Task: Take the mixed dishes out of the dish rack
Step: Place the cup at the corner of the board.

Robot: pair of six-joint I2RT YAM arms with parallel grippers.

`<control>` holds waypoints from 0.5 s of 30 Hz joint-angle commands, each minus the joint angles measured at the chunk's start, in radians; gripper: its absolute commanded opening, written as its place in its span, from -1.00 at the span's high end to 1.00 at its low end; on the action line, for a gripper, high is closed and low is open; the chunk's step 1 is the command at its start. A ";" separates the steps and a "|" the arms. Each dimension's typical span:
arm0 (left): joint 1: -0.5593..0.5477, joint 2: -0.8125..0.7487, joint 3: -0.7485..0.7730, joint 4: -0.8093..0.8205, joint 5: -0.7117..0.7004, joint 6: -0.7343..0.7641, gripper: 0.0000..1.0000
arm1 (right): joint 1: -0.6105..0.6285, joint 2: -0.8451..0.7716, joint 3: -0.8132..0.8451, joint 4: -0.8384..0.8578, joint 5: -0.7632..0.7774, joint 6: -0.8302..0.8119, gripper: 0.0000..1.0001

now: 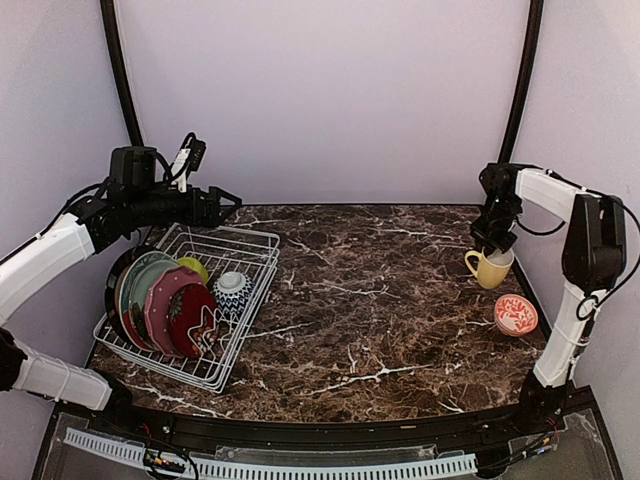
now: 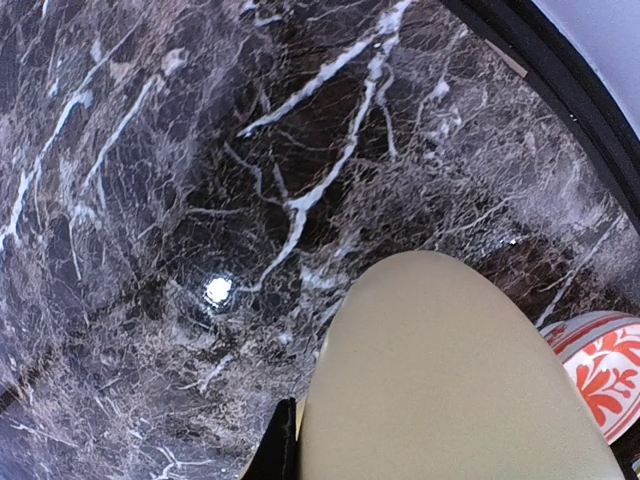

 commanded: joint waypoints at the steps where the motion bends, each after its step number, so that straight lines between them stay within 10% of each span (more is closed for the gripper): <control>1: 0.000 -0.023 -0.015 0.006 0.034 0.010 -0.97 | -0.053 0.003 0.036 0.000 -0.009 -0.043 1.00; 15: 0.000 -0.014 -0.020 0.006 0.021 0.020 -0.97 | -0.142 0.025 -0.059 0.146 -0.108 -0.123 1.00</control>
